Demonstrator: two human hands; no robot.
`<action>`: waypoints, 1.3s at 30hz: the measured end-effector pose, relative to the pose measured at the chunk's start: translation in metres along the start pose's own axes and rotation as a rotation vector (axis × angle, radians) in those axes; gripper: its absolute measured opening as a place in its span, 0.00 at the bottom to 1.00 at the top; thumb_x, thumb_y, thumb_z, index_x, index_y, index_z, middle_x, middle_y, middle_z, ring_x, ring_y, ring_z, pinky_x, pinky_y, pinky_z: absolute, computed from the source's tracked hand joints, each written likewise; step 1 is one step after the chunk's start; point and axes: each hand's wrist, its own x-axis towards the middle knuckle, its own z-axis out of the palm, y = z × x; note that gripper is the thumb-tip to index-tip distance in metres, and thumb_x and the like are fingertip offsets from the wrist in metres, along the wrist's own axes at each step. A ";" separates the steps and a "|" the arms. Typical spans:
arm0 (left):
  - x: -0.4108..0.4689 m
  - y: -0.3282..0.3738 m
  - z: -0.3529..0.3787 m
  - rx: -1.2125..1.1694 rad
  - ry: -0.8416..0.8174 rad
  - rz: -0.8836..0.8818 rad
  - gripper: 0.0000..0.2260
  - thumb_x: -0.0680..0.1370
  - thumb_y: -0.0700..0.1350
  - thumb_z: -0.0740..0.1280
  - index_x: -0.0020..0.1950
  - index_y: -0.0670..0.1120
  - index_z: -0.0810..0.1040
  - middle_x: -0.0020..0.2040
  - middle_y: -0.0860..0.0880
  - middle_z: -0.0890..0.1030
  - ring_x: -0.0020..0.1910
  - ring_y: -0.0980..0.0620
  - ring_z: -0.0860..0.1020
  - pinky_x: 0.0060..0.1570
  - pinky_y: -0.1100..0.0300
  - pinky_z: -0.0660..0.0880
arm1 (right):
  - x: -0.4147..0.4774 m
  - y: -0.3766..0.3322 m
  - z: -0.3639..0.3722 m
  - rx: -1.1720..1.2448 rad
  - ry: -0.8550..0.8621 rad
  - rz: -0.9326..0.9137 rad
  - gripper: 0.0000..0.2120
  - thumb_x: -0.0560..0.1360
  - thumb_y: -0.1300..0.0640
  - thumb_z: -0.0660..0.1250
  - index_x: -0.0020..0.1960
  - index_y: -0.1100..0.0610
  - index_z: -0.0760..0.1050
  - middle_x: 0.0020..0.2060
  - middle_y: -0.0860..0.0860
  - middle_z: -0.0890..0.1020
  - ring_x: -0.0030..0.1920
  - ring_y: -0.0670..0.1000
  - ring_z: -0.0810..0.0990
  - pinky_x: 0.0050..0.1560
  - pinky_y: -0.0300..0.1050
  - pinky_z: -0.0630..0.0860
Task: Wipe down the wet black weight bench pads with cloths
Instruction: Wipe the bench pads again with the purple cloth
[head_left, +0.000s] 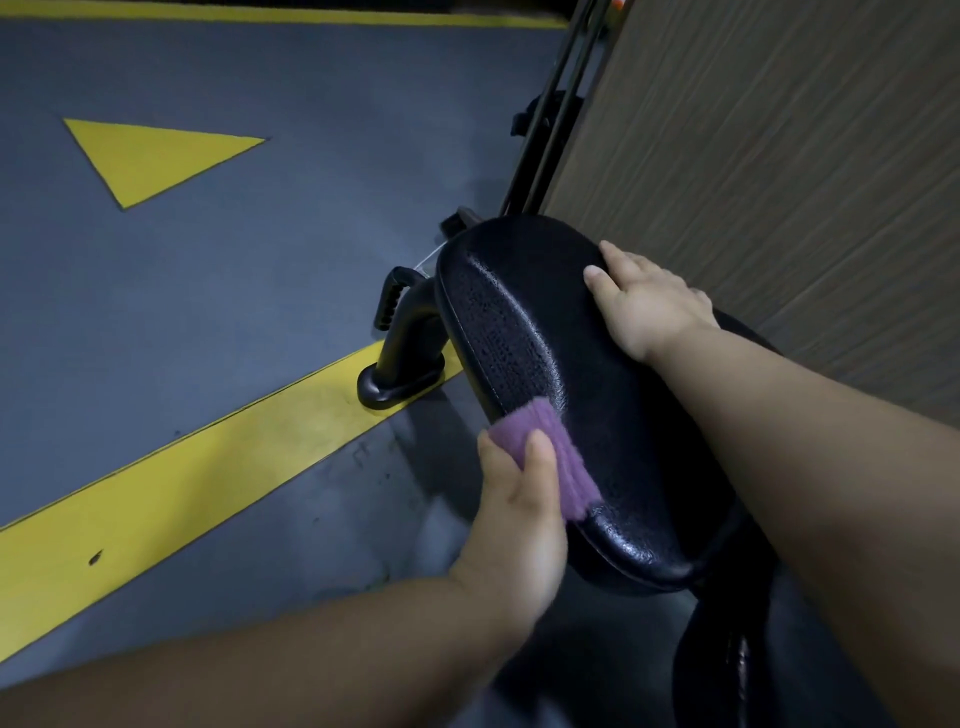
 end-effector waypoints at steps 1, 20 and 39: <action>0.008 0.008 -0.002 -0.008 0.025 0.016 0.23 0.84 0.52 0.49 0.79 0.48 0.53 0.72 0.54 0.65 0.65 0.59 0.65 0.52 0.73 0.58 | 0.000 0.000 0.000 -0.002 0.003 -0.001 0.28 0.80 0.37 0.43 0.78 0.43 0.50 0.77 0.45 0.56 0.76 0.52 0.55 0.73 0.60 0.52; -0.005 -0.018 -0.002 0.054 -0.081 -0.007 0.24 0.83 0.55 0.51 0.79 0.54 0.52 0.76 0.54 0.63 0.73 0.56 0.64 0.64 0.71 0.57 | -0.003 -0.001 0.001 -0.007 0.015 -0.001 0.28 0.80 0.37 0.44 0.77 0.44 0.52 0.77 0.46 0.57 0.76 0.52 0.56 0.73 0.59 0.53; 0.000 0.034 -0.060 -0.674 -0.461 -0.388 0.43 0.76 0.71 0.48 0.62 0.31 0.73 0.51 0.33 0.82 0.46 0.38 0.84 0.43 0.43 0.82 | -0.151 -0.035 0.004 -0.053 -0.054 -0.349 0.36 0.71 0.31 0.61 0.75 0.40 0.54 0.77 0.44 0.45 0.76 0.47 0.34 0.72 0.65 0.36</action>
